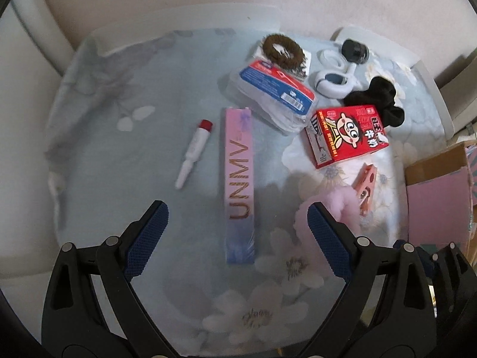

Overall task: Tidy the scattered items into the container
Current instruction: 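Grasp the pink UNMV box with the left tool while the right tool grasps a pink fluffy band, then carry both held items into the cardboard box and open both tools, then move both tools back over the table items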

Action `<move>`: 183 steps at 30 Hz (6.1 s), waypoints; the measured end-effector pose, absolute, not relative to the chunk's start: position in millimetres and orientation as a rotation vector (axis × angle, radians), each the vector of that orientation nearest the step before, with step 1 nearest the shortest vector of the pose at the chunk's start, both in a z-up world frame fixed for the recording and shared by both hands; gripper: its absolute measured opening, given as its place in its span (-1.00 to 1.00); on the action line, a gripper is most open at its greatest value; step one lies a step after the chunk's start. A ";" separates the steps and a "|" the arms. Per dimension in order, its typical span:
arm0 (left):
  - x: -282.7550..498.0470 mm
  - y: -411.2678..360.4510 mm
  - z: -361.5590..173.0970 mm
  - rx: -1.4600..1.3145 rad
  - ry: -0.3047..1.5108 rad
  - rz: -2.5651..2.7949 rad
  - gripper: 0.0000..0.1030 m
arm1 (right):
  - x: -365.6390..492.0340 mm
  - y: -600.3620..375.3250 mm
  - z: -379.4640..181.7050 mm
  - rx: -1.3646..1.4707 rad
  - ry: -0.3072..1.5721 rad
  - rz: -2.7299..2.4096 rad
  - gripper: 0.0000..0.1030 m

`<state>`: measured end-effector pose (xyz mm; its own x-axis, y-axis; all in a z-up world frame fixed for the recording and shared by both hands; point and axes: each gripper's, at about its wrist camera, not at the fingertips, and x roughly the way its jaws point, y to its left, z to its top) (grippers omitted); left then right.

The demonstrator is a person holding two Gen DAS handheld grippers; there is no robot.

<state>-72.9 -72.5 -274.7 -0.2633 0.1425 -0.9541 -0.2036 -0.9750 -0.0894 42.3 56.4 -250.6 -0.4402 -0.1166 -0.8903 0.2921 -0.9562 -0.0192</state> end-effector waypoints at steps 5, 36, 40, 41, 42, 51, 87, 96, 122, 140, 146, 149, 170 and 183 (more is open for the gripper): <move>-79.5 -69.6 -281.3 -1.741 0.073 2.324 0.82 | 42.0 50.0 -257.3 1.486 0.270 -2.467 0.28; -82.4 -70.6 -285.0 -1.612 0.228 2.391 -0.58 | 13.8 29.8 -276.2 1.394 0.300 -2.511 -0.48; -83.6 -76.4 -280.5 -1.600 0.202 2.392 -0.60 | 13.8 33.6 -274.9 1.395 0.289 -2.517 -0.49; -83.9 -78.3 -278.6 -1.598 0.200 2.394 -0.60 | 13.7 35.0 -274.4 1.395 0.285 -2.520 -0.49; -82.3 -81.8 -278.9 -1.596 0.196 2.395 -0.60 | 13.5 36.4 -274.0 1.396 0.280 -2.523 -0.49; -85.4 -95.1 -263.8 -1.570 0.165 2.409 -0.60 | 12.7 45.2 -269.9 1.401 0.259 -2.532 -0.52; -55.6 -56.3 -107.7 -1.296 0.139 2.555 -0.61 | 13.4 102.7 -118.0 1.214 0.018 -2.676 -0.54; -34.8 18.4 -70.3 -1.165 0.191 2.466 -0.61 | 43.9 186.0 -77.4 1.199 0.017 -2.862 -0.54; 30.0 238.2 -209.1 -1.394 0.482 2.034 -0.61 | 89.5 374.5 -184.5 1.691 -0.268 -2.804 -0.54; 6.7 189.7 -135.5 -1.260 0.335 2.198 0.90 | 102.6 383.5 -141.2 1.530 -0.259 -2.923 0.26; -0.9 152.4 -114.7 -1.235 0.277 2.272 0.90 | 90.4 355.3 -110.4 1.400 -0.167 -2.965 0.28; -2.8 133.3 -105.1 -1.225 0.252 2.300 0.90 | 82.1 339.2 -100.4 1.351 -0.138 -2.962 0.29; -35.9 -63.6 -101.9 -1.332 0.248 2.606 0.90 | 30.8 210.9 -88.3 1.264 0.022 -2.742 0.30; -54.8 -94.8 -160.8 -1.469 0.295 2.517 0.90 | -31.4 116.5 -134.2 1.448 0.131 -2.471 0.30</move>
